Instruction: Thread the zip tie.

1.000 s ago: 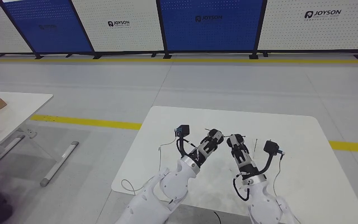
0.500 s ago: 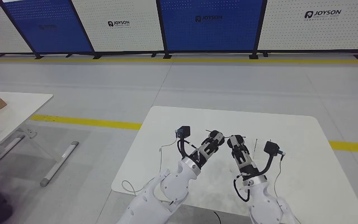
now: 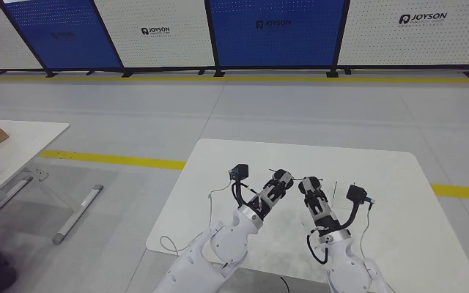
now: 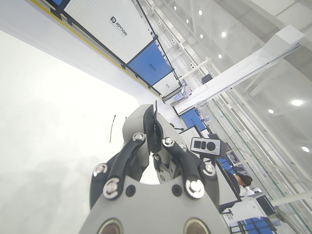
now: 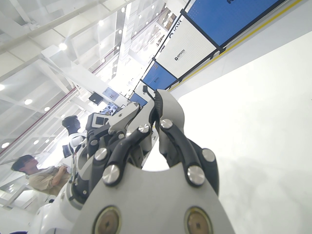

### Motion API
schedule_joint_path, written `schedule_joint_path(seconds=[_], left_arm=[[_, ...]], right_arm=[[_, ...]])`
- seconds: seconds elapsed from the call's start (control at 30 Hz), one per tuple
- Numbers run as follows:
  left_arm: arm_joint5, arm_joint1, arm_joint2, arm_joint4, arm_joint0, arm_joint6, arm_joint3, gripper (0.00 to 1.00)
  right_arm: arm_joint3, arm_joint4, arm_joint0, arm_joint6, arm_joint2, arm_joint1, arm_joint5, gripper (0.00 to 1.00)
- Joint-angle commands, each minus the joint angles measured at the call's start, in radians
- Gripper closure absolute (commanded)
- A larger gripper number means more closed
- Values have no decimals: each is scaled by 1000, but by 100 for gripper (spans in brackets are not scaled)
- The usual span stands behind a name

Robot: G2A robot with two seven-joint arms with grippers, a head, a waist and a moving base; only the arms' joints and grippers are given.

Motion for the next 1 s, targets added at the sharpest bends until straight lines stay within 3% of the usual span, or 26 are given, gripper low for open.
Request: schedule_joint_path(seconds=[0.0, 0.33, 0.43, 0.97], left_arm=[[2, 0, 2, 3, -1, -4, 0, 100], [7, -2, 1, 9, -2, -7, -3, 100], [9, -2, 1, 11, -2, -6, -4, 89], [12, -5, 0, 15, 0, 1, -5, 97]], right_arm=[[-2, -1, 0, 1, 0, 0, 0, 100], [-6, -3, 3, 7, 1, 1, 5, 100], [-7, -3, 3, 7, 1, 1, 7, 100], [-1, -3, 0, -11, 8, 2, 13, 100]])
